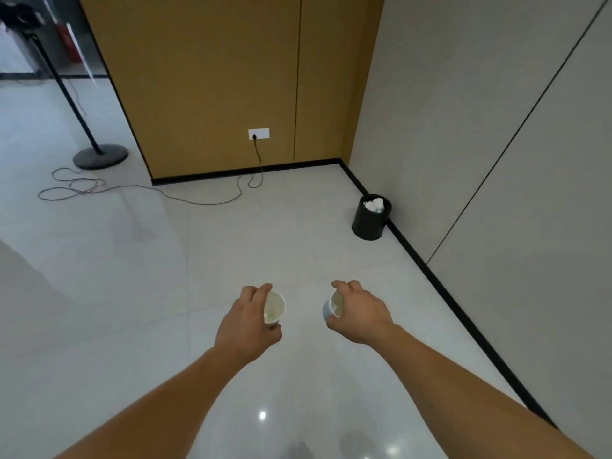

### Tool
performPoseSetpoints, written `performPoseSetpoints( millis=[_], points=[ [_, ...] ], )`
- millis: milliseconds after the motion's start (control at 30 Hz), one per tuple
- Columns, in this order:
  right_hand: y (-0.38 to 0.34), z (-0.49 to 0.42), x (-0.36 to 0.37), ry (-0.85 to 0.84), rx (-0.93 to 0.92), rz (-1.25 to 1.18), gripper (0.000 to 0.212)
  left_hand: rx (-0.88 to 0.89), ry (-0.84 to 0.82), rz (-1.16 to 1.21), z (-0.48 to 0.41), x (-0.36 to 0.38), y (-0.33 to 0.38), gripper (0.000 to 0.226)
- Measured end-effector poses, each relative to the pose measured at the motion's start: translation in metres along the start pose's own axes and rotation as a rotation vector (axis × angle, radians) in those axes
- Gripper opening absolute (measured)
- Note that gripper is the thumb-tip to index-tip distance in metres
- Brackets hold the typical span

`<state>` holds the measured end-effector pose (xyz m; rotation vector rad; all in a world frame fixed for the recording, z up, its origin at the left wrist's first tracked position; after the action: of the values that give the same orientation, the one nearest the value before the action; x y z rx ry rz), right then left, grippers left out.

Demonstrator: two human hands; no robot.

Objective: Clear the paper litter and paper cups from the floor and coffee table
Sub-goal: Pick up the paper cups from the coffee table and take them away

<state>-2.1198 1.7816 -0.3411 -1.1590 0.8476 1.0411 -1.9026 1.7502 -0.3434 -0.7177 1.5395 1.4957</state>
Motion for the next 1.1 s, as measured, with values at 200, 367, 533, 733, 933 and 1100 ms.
performPoseSetpoints(
  millis=[200,367,533,733,933,1100],
  points=[
    [0.074,-0.085,-0.033,0.006,0.138,-0.017,0.078,0.112,-0.064,0.002,-0.130,0.025,0.065,0.080],
    [0.145,-0.172,-0.066,0.033,0.162,-0.026,0.078,0.163,-0.073,-0.019,-0.243,0.055,0.130,0.081],
    [0.204,-0.252,-0.116,0.028,0.127,-0.011,0.077,0.158,-0.077,-0.043,-0.338,0.073,0.189,0.082],
    [0.270,-0.338,-0.161,0.026,0.119,-0.010,0.077,0.154,-0.108,-0.049,-0.432,0.098,0.240,0.081],
    [0.350,-0.431,-0.189,0.005,0.190,-0.013,0.078,0.163,-0.197,-0.028,-0.548,0.148,0.283,0.086],
    [0.411,-0.499,-0.217,0.001,0.260,-0.032,0.079,0.194,-0.269,0.013,-0.644,0.178,0.331,0.088]
  ],
)
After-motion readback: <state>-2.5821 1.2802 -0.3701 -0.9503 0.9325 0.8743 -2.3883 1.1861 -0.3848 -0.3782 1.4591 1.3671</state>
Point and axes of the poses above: each hand's wrist, its own z-axis away from the middle knuckle, its own x-axis out of the palm, y = z × x, the point moved 8 cm from there along -z, towards the middle knuckle, and after that the axes turned 7 degrees about -x, right-handed, at the moved point
